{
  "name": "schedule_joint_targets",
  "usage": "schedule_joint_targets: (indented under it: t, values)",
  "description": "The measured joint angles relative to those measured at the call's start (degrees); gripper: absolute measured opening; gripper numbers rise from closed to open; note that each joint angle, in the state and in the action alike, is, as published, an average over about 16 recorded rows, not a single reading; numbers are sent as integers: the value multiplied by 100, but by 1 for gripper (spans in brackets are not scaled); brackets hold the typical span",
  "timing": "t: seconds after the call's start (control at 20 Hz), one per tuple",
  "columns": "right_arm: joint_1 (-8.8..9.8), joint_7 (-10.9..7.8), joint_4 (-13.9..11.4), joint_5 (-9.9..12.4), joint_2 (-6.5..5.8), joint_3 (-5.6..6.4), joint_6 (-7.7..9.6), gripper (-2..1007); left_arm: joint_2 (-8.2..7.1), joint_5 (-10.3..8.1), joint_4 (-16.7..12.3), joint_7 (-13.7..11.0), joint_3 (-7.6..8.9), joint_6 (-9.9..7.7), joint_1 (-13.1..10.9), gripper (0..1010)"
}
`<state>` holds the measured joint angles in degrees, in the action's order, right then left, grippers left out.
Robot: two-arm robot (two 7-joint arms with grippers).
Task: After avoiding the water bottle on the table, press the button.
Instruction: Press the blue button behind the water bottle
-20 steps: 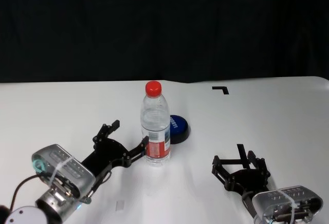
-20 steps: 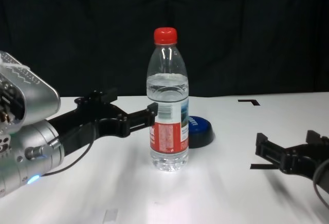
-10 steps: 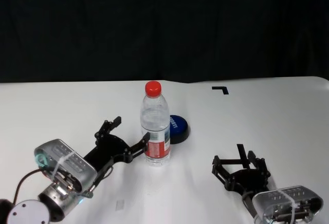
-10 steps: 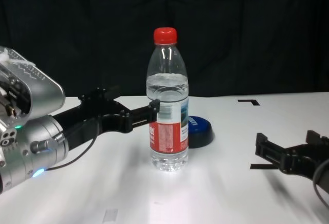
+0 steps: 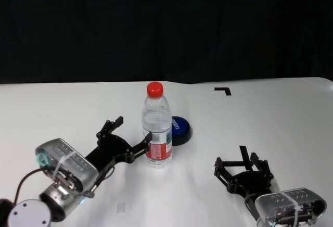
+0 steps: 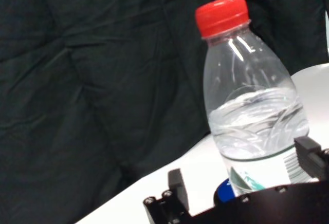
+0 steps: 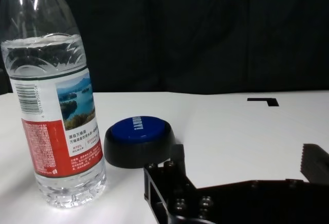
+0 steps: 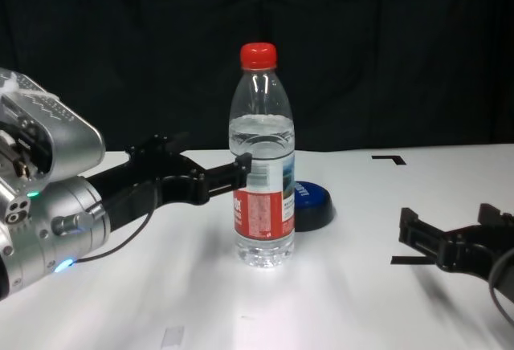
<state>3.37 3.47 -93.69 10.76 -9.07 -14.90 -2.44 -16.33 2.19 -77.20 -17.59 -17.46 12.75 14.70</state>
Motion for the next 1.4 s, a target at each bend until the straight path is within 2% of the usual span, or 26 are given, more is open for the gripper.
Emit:
schedule_joint_targets:
  t: [0.45,0.75,1.05,1.4]
  values:
    - [0,0,0,0,0,0,0,1003,-7,-14,17,9,-3,18,7,1010]
    - [0,0,0,0,0,0,0,1003,-37,-18,-93,52,39,-7,-86,1010]
    - [0,0,0,0,0,0,0,1003,-77,-21,-346,154,151,-64,-295,1009]
    - [0,0,0,0,0,0,0,1003,-104,-16,-775,356,390,-165,-673,1009]
